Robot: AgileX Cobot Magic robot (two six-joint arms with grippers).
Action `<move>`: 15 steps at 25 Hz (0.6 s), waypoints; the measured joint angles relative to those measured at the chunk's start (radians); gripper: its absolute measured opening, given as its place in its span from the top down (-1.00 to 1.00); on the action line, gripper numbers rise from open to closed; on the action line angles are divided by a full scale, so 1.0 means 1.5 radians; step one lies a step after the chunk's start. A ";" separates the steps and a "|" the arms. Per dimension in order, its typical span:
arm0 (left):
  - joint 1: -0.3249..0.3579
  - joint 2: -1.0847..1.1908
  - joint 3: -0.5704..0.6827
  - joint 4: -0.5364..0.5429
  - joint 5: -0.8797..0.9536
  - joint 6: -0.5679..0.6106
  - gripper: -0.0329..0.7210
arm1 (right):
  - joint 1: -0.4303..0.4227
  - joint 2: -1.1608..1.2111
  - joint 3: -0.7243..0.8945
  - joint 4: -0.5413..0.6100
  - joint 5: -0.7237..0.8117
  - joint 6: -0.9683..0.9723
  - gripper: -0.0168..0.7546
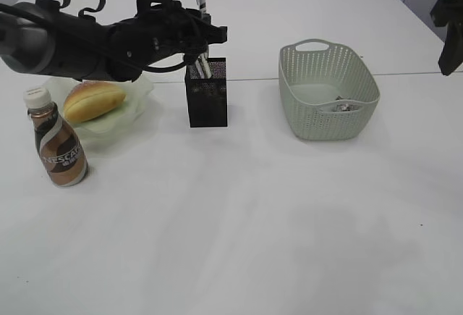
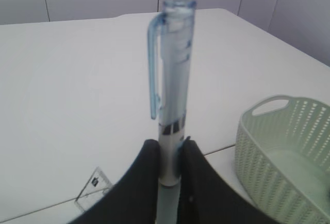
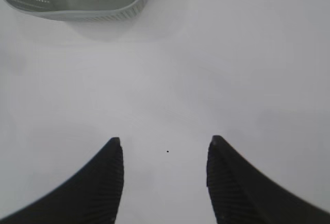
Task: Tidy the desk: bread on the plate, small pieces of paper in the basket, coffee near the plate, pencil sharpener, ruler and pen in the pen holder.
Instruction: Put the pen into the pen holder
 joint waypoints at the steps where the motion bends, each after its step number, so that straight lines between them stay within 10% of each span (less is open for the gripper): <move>1: 0.004 0.005 0.000 -0.001 0.000 0.000 0.73 | 0.000 0.000 0.000 0.000 0.000 0.000 -0.04; 15: 0.011 0.053 -0.001 -0.004 0.001 -0.005 0.73 | 0.000 0.000 0.000 0.000 -0.001 0.000 -0.04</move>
